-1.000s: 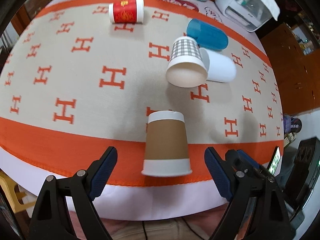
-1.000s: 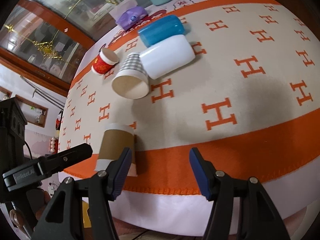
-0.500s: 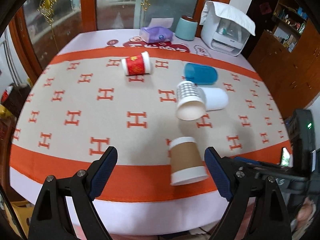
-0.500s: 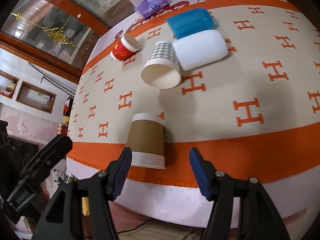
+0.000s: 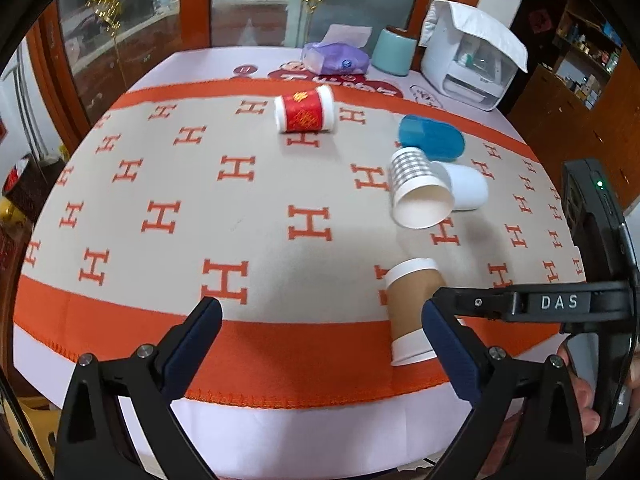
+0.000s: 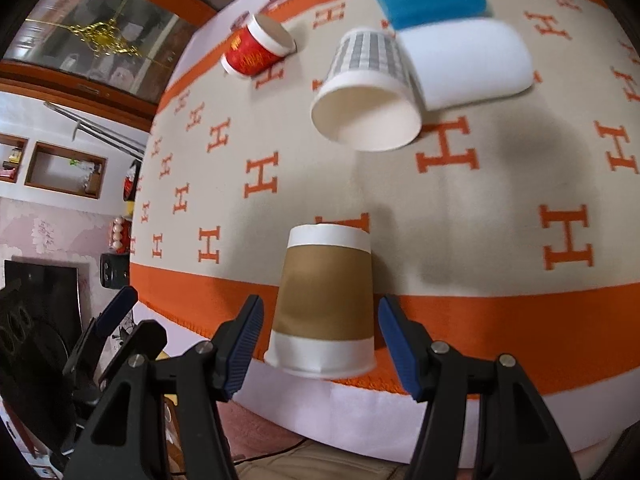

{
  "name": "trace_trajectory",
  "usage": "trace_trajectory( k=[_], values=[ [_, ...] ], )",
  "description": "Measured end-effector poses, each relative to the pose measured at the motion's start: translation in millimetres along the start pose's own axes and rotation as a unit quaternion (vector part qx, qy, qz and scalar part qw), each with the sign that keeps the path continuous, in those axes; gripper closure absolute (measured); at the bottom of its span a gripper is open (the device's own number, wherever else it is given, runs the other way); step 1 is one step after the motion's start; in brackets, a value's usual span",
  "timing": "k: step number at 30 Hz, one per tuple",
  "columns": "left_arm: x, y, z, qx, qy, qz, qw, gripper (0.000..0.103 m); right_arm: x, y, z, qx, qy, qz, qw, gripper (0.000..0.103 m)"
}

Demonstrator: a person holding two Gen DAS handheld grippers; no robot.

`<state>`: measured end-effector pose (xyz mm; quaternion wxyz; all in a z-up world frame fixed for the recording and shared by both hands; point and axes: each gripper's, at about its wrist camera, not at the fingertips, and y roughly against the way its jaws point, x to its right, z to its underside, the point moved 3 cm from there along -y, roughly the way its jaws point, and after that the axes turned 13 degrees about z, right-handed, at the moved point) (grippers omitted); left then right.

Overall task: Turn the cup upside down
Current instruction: 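Lift the brown-sleeved cup with the right tool and rotate it, then turn the held cup so its open rim faces down toward the table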

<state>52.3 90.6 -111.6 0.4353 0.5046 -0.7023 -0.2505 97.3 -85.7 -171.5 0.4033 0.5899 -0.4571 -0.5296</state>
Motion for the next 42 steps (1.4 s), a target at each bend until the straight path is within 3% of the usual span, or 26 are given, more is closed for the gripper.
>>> trace_trajectory(
  k=[4,14,33,38,42],
  values=[
    [-13.2,-14.7,6.2,-0.016,0.005,-0.026,0.9995,0.004,-4.6,-14.9,-4.9,-0.022,0.002,0.008,1.000,0.043],
    [-27.8,-40.3,15.0,-0.046,0.020,-0.010,0.9987,0.004,-6.1,-25.7,-11.1,-0.047,0.005,0.000,0.999,0.042],
    [-27.4,-49.3,19.0,-0.060,0.024,0.001,0.9979,0.004,-10.2,-36.9,-15.6,-0.069,-0.001,-0.015,0.997,0.041],
    [-22.9,-45.1,17.6,-0.050,0.015,-0.001,0.9986,0.004,-11.7,-22.2,-9.2,-0.036,0.016,-0.016,0.999,0.042],
    [-17.2,-39.6,14.5,-0.034,0.008,-0.001,0.9994,0.004,-8.8,3.2,-5.3,0.066,0.033,0.006,0.997,0.042]
  ],
)
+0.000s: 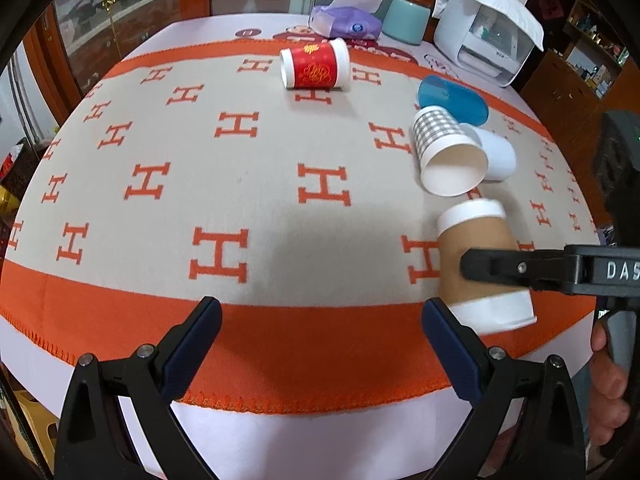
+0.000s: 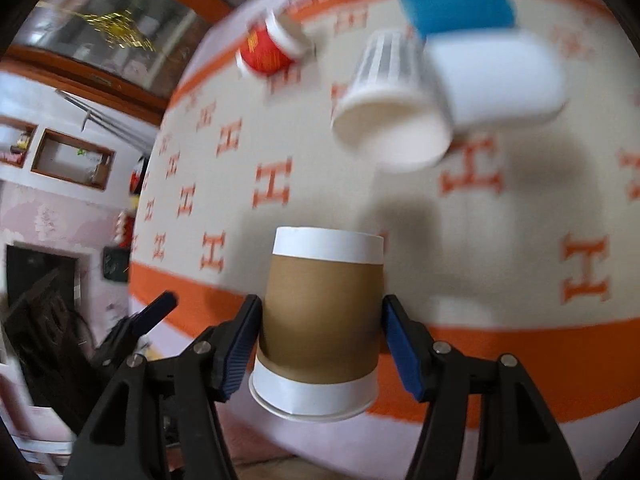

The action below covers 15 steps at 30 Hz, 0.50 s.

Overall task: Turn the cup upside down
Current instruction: 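Turn the held cup so its open rim faces down toward the table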

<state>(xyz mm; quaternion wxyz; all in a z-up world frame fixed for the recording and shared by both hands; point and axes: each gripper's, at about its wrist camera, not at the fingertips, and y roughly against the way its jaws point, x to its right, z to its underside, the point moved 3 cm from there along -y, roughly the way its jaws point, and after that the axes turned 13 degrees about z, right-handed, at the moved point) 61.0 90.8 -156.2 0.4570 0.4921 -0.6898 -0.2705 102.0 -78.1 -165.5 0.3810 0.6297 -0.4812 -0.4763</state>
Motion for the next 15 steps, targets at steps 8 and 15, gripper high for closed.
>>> trace_trajectory(
  k=[8,15],
  values=[
    [11.8,-0.5,-3.9,0.047,-0.011,-0.020,0.9986,0.004,11.8,22.0,15.2,0.226,0.052,0.085,0.969,0.042],
    [17.2,-4.0,-1.5,0.078,-0.015,-0.037,0.9962,0.004,9.1,9.7,35.5,0.301,0.095,0.110,0.942,0.041]
  ],
)
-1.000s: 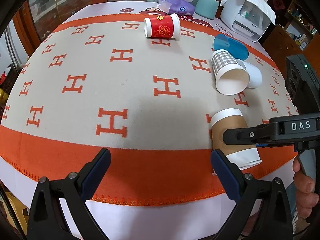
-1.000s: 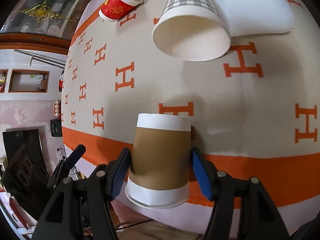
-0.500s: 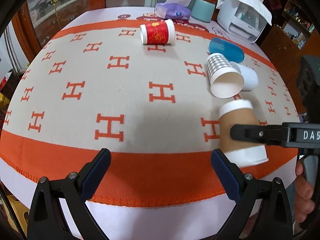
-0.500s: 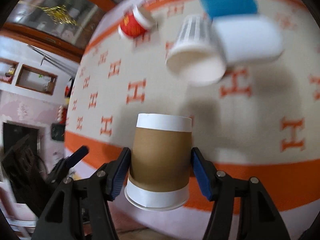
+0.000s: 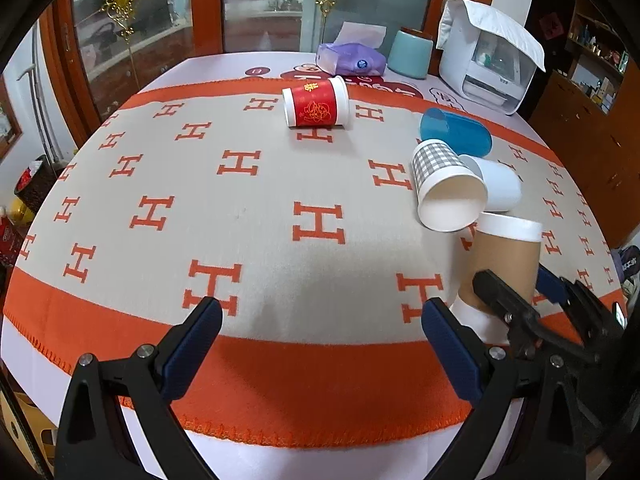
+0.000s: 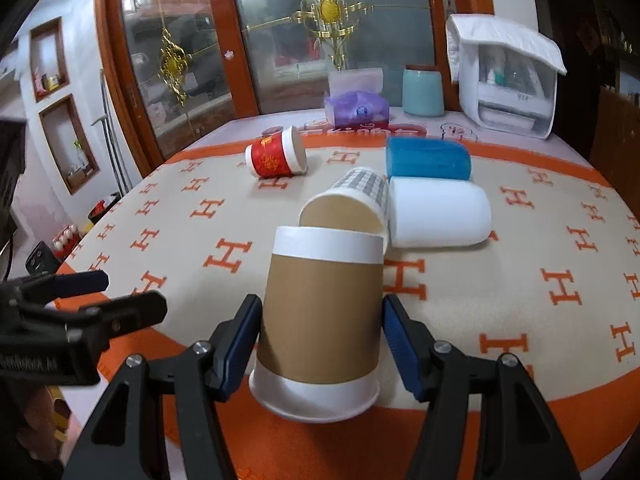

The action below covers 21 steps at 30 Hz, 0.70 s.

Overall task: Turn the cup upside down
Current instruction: 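Turn the held cup so its open rim faces down toward the table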

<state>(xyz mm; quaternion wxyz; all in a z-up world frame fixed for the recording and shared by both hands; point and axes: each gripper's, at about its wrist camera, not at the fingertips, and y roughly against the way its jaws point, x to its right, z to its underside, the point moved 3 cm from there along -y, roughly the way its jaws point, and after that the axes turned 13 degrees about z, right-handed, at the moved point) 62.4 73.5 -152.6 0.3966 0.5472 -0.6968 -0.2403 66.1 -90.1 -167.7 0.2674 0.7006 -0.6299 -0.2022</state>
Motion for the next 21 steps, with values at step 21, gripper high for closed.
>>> trace_trajectory(
  k=[21],
  values=[
    [6.5,3.4,14.9,0.005,-0.011,-0.002,0.9999,0.004,-13.0,20.5,32.7,0.014,0.054,0.016,0.998,0.040]
  ],
)
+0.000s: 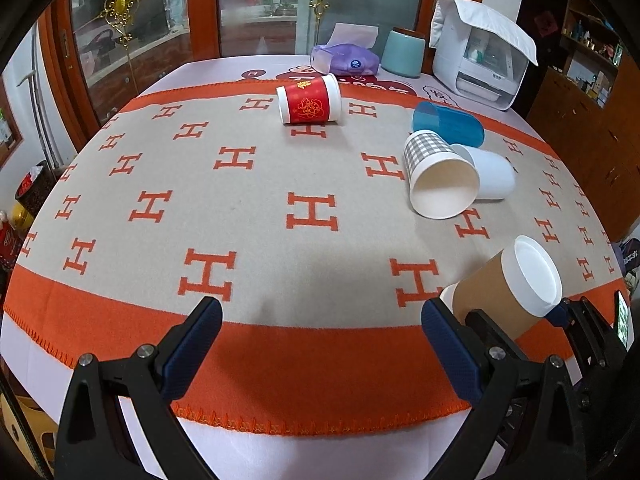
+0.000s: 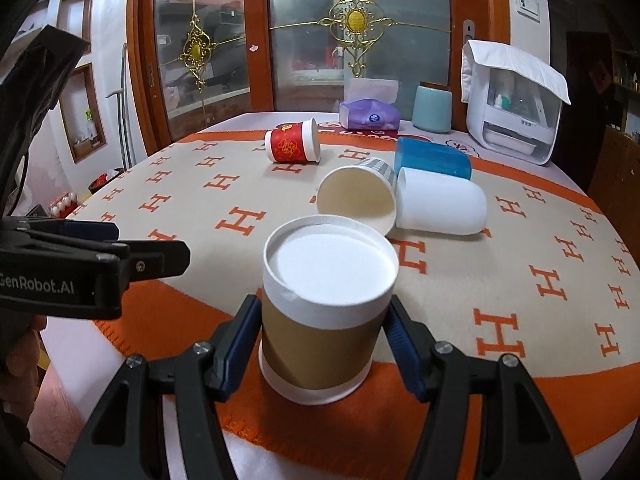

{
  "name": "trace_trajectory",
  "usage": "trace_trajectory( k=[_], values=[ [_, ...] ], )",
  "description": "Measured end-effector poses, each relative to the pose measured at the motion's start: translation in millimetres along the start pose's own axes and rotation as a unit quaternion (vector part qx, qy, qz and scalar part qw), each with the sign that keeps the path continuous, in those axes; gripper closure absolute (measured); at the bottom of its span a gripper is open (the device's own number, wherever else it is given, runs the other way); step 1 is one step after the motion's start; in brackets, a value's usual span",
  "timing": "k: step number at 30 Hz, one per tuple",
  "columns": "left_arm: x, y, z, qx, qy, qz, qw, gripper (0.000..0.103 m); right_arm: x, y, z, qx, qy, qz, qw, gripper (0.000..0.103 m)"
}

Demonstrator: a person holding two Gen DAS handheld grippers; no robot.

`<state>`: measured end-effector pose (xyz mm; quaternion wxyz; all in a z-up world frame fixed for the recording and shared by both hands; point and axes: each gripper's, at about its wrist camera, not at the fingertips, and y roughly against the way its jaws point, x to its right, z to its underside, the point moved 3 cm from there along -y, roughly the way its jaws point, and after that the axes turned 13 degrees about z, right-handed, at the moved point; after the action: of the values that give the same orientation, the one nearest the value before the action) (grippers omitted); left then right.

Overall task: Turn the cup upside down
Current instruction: 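Turn the held cup so its open rim faces down toward the table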

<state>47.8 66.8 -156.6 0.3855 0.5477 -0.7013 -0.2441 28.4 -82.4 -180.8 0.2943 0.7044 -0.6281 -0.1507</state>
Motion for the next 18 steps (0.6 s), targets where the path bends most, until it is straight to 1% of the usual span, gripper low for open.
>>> trace_trajectory(
  k=[3,8,11,18],
  values=[
    [-0.1,1.2,0.8,0.000,0.001,-0.004,1.0000,0.004,-0.3,-1.4,2.1,-0.007,0.000,-0.007,1.000,0.040],
    [-1.2,3.3,3.6,-0.003,0.003,-0.010,0.9999,0.004,-2.1,1.4,4.3,-0.006,0.001,-0.013,1.000,0.040],
    [-1.5,4.9,5.1,-0.005,0.005,-0.009,0.9999,0.004,1.1,4.9,3.8,-0.007,-0.014,-0.029,0.999,0.036],
    [-0.2,9.3,7.4,-0.004,0.006,-0.008,0.9999,0.004,7.9,16.8,2.9,-0.003,-0.027,-0.031,0.999,0.036]
  ],
)
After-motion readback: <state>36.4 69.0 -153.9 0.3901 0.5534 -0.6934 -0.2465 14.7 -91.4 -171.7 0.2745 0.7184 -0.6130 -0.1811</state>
